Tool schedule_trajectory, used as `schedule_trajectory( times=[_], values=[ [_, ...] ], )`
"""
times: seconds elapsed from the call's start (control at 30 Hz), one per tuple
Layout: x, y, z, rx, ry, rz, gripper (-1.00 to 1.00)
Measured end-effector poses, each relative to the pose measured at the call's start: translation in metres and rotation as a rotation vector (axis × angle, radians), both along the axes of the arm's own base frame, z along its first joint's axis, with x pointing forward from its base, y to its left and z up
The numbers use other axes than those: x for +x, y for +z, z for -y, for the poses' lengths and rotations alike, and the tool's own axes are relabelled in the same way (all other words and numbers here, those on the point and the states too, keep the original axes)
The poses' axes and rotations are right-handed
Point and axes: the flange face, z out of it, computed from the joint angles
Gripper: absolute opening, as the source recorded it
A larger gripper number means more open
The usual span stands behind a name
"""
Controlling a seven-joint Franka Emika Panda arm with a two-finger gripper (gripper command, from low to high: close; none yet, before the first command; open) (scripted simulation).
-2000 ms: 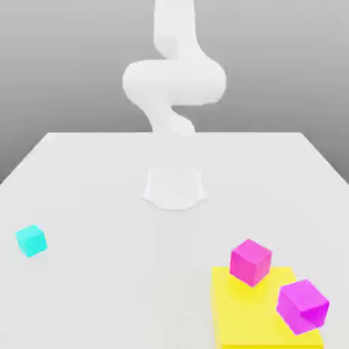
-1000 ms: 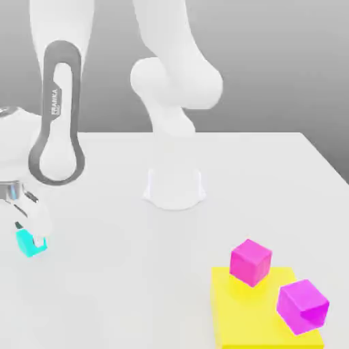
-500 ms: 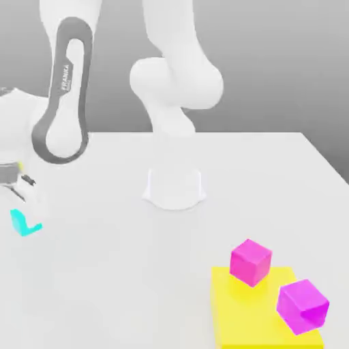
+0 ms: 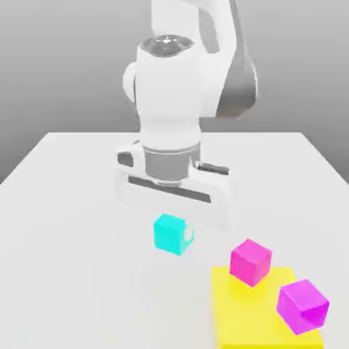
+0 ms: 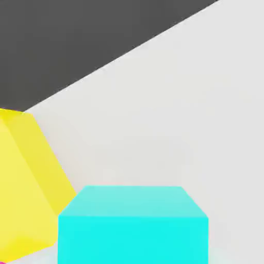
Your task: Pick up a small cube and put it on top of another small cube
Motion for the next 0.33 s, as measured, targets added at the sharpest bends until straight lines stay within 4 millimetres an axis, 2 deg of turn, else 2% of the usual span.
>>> schedule_trajectory(
  times=[0.07, 0.13, 0.2, 0.23, 0.33],
  values=[
    [-0.010, 0.003, -0.045, -0.014, 0.030, -0.004, -1.00],
    [-0.014, -0.015, -0.060, -0.022, 0.039, -0.004, -1.00],
    [-0.015, -0.039, -0.064, -0.022, 0.042, -0.004, -1.00],
    [-0.016, -0.048, -0.065, -0.021, 0.044, -0.004, 1.00],
    [-0.016, -0.048, -0.065, -0.021, 0.044, -0.004, 1.00]
  ],
)
